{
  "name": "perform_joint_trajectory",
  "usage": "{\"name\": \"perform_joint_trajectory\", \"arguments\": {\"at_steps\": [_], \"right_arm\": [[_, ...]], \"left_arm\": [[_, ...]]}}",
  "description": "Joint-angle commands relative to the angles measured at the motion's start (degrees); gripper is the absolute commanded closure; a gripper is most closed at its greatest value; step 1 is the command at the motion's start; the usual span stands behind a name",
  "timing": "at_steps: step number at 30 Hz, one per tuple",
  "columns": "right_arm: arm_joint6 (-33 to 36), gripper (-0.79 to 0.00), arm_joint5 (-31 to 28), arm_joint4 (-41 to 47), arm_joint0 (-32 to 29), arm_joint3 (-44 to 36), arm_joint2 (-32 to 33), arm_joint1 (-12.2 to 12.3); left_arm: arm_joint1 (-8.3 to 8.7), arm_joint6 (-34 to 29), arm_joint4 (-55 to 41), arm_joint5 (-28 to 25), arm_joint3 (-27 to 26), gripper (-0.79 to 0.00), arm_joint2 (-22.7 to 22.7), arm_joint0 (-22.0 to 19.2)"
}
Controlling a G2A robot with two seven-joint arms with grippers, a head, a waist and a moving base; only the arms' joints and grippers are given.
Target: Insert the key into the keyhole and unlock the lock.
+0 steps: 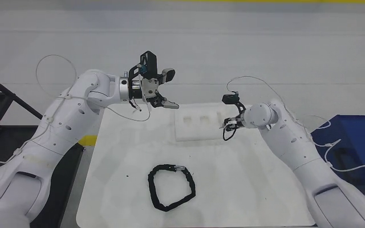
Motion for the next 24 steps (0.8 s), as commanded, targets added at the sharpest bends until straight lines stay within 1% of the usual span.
{"name": "perform_joint_trajectory", "arguments": {"at_steps": [1,6,8,11,16,24], "right_arm": [[1.38,0.000,-0.81,1.31,-2.43,-4.69,2.75,1.14],[7.06,0.000,-4.05,5.05,-9.19,-16.24,10.49,4.17],[10.82,0.000,-7.75,9.46,-11.82,-20.27,13.10,5.06],[14.93,0.000,-11.26,13.75,-14.36,-23.78,16.60,6.20],[18.53,0.000,-14.32,21.33,-17.44,-27.16,20.71,7.41],[16.87,0.000,-15.42,30.12,-20.71,-27.66,25.70,8.57]], "left_arm": [[0.00,0.00,0.00,0.00,0.00,-0.785,0.00,0.00],[0.00,0.00,0.00,0.00,0.00,-0.785,0.00,0.00],[0.00,0.00,0.00,0.00,0.00,-0.785,0.00,0.00],[0.00,0.00,0.00,0.00,0.00,-0.785,0.00,0.00],[0.00,0.00,0.00,0.00,0.00,-0.785,0.00,0.00],[0.00,0.00,0.00,0.00,0.00,-0.785,0.00,0.00]]}}
